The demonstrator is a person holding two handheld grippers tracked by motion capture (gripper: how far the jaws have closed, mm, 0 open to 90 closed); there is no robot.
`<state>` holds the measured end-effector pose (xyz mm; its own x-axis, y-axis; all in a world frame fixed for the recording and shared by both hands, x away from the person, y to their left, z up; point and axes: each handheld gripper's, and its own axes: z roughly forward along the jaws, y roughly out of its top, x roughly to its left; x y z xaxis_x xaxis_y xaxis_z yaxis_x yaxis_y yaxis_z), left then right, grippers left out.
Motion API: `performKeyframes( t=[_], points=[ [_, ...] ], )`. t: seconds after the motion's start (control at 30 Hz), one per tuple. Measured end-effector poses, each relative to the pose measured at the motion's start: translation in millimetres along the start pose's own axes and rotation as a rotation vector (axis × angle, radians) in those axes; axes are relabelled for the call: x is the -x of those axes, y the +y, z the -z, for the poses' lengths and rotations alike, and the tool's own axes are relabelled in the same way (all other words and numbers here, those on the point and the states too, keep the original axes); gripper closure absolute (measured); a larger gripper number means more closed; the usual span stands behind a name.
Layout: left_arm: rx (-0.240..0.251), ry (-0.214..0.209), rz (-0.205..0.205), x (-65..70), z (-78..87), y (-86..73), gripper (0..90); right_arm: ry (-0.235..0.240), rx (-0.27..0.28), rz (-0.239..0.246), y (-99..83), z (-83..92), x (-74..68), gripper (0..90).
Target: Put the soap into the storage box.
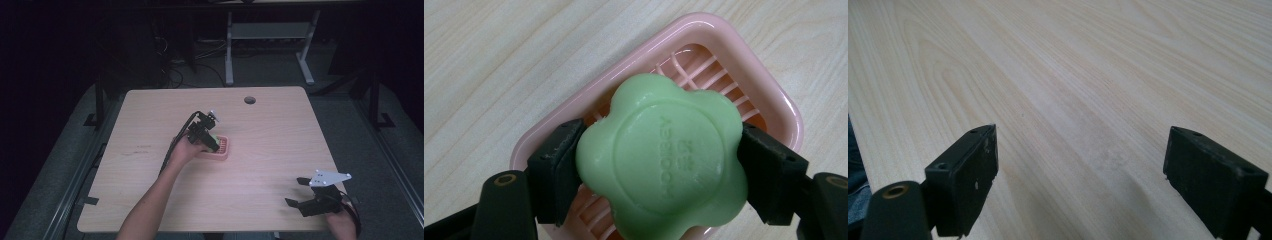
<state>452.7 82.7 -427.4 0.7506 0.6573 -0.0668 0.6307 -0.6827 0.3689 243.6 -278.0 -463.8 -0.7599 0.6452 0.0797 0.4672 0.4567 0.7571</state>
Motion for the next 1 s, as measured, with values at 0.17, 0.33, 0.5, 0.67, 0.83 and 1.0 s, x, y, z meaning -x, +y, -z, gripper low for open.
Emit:
performKeyframes(
  t=[0.17, 0.33, 0.5, 0.67, 0.83, 1.0],
  points=[
    [-0.001, 0.001, -0.001, -0.5, 0.9, -0.1, 25.9, 0.003, -0.002, 0.003, 0.1, -0.6, 0.2, 13.8],
    [-0.002, -0.005, 0.0, -1.2, 1.0, -0.3, 25.9, 0.003, -0.003, 0.002, -0.1, -1.2, 0.3, 13.8],
    [0.001, -0.007, 0.006, -1.1, 1.8, -0.4, 25.8, 0.003, -0.005, 0.0, -0.2, -1.0, 0.3, 13.8],
    [0.028, -0.013, 0.014, -2.2, 8.7, 0.7, 25.6, 0.006, -0.004, 0.004, -0.4, -0.9, 0.3, 13.8],
    [0.033, -0.014, 0.016, -3.1, 14.6, 0.9, 23.7, 0.007, -0.005, 0.004, -0.2, -2.0, -0.8, 13.8],
    [0.04, -0.017, 0.018, -3.1, 16.6, 0.1, 22.9, 0.004, -0.008, 0.003, 0.0, -2.2, -1.3, 13.8]
  ],
)
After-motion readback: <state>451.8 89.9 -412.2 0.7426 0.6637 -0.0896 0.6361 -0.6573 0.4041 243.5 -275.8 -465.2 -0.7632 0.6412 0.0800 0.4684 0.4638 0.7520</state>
